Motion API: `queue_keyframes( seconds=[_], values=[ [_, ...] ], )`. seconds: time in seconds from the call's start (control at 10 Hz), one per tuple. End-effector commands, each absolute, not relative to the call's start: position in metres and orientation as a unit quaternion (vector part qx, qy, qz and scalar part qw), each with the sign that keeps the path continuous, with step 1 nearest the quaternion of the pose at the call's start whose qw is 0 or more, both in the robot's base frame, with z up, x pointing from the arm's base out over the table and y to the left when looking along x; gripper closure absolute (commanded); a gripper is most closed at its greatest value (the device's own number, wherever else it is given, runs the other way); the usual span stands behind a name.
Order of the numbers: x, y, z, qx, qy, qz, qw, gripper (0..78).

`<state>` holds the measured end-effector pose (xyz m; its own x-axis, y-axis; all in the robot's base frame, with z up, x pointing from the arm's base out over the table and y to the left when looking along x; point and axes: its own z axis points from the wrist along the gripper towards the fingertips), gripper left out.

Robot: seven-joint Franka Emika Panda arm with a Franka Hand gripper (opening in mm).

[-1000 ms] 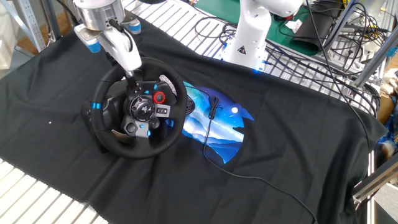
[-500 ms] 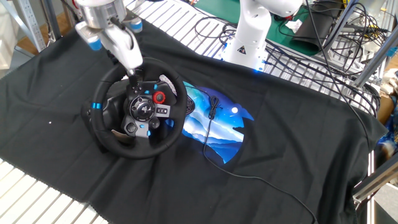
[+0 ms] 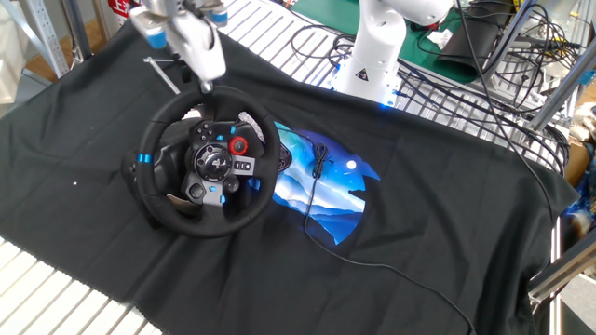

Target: Rotate the steering wheel 90 degrees counterclockwise

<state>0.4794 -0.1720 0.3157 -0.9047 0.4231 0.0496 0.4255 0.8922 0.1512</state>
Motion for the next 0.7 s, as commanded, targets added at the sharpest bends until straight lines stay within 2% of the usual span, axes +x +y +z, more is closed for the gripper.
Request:
queue_keyframes(
  seconds=[0.1,0.7],
  values=[
    [0.459,-0.173,0.316,-0.235,-0.968,-0.076,-0.033,0.1],
    [0.44,-0.173,0.313,-0.279,-0.953,-0.09,-0.082,0.1]
  ],
)
